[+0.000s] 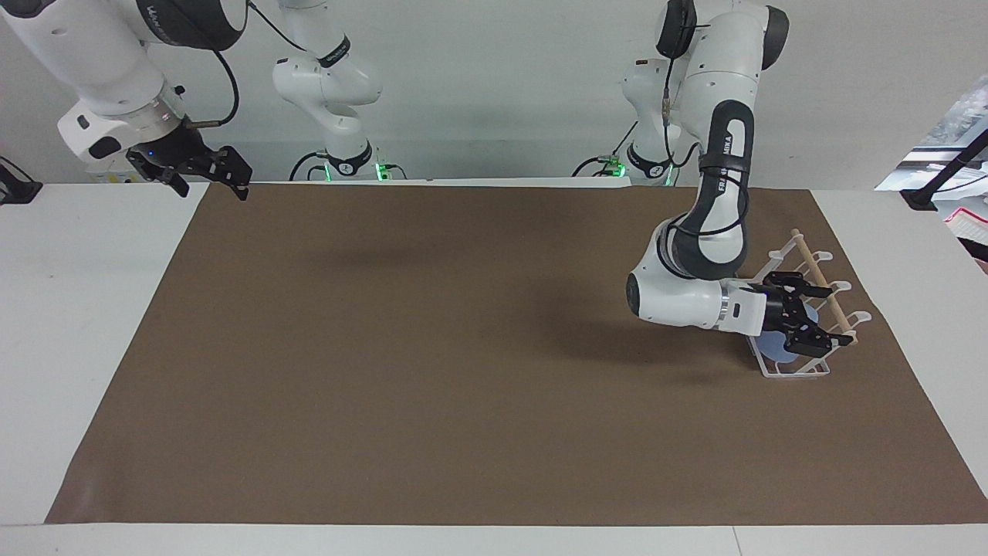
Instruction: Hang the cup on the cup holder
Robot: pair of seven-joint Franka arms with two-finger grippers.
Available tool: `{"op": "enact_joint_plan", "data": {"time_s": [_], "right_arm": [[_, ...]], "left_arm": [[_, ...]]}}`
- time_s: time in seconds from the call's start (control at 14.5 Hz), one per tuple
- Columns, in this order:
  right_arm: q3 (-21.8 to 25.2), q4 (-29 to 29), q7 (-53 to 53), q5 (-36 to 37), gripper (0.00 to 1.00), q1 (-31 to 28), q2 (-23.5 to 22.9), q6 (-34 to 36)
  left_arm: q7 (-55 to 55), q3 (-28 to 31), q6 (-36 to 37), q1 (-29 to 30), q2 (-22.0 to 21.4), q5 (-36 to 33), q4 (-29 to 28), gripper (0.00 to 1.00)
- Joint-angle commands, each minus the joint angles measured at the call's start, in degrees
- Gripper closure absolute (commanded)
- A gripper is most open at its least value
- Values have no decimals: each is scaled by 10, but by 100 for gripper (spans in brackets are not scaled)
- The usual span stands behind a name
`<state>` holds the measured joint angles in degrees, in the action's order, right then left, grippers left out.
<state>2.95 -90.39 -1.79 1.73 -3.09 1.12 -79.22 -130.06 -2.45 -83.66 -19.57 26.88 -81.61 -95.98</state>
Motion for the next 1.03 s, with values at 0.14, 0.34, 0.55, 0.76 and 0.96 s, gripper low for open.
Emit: {"op": "enact_joint_plan", "data": {"time_s": [0.14,0.34,0.55,0.76,0.96], "right_arm": [[-1,-4,-14,1,0,-2,5,4],[-1,-4,-14,1,0,-2,5,4],[-1,-4,-14,1,0,-2,5,4],[-1,-4,-14,1,0,-2,5,4],[-1,-4,-14,1,0,-2,5,4]], "left_arm": [[57,-1,7,-3,-49,66,26,1],[173,1,-37,13,-125,144,18,1],[293,0,-49,46,-163,222,5,0],[370,0,-100,79,-183,349,-22,0],[492,0,-125,110,-207,451,-37,0]]}}
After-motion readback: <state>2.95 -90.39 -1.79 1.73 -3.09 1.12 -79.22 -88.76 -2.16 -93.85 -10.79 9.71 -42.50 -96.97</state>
